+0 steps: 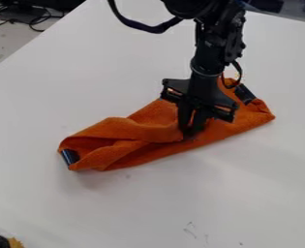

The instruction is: Unfold the cloth from the bottom right to the top left

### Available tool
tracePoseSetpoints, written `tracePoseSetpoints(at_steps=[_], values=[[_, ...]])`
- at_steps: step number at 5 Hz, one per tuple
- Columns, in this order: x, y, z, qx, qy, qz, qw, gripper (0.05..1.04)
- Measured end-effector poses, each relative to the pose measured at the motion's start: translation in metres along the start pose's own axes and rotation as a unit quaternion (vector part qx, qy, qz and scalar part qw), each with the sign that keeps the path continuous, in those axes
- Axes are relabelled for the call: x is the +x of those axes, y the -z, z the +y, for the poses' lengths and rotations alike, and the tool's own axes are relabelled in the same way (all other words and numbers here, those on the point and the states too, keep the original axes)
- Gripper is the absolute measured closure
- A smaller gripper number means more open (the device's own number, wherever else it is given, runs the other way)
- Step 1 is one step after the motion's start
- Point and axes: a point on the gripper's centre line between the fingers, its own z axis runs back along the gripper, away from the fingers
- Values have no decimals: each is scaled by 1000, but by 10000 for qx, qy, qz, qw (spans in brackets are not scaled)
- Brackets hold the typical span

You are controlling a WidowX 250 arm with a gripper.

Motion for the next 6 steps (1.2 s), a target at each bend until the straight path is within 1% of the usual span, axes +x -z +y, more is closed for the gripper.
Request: tracePoseSetpoints(at_steps=[1, 2, 3, 4, 5, 6], values=[[5, -5, 2, 72, 6, -9, 10000, 1024], [8, -9, 3, 124, 63, -12, 9999, 1032], [16, -17, 2, 77, 148, -76, 9998, 1032], [40, -30, 23, -41, -82, -307, 9995, 1032], [63, -35, 54, -149, -377, -429, 9983, 1018], [61, -31, 64, -207, -653, -390, 9969, 882]])
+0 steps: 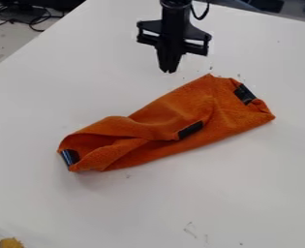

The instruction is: Unfold the cloth from the bottom right to the top left

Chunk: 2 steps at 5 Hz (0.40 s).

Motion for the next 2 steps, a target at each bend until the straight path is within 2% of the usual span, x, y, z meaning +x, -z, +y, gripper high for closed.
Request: tracePoseSetpoints(at_steps=[1, 2], values=[[-24, 10, -13, 45, -51, 295, 9995, 637], [-45, 1, -31, -34, -87, 222, 9997, 331]])
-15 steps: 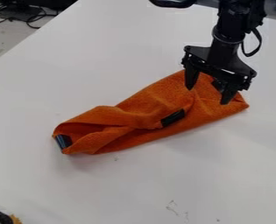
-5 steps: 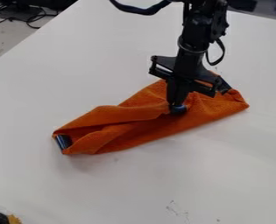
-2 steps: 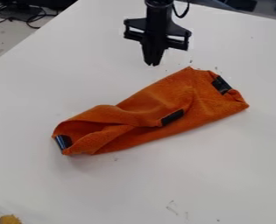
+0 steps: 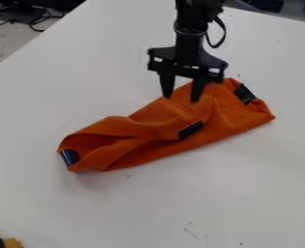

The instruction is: Unfold the cloth from the bottom right to the top left

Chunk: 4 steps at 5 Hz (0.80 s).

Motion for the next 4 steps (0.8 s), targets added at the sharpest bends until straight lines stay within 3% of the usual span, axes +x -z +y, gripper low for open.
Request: tracePoseSetpoints(at_steps=[1, 3, 4], values=[[-17, 7, -2, -34, -174, 156, 9997, 90], [-26, 24, -7, -339, -18, 307, 9990, 88], [-30, 30, -13, -369, 94, 415, 9984, 138]])
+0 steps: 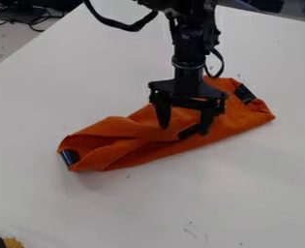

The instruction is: Unfold the cloth from the bottom right to the top left

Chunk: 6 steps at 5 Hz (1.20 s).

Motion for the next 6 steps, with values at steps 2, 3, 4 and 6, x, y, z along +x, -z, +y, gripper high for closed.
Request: tracePoseSetpoints(at_steps=[2, 3, 4, 6], values=[[-2, 4, -11, 30, 42, 54, 10000, 82], [-6, 4, -15, 178, 120, 54, 9998, 81], [-5, -1, -18, 210, 184, -51, 9996, 83], [-8, -20, -29, 570, 344, -475, 9967, 83]])
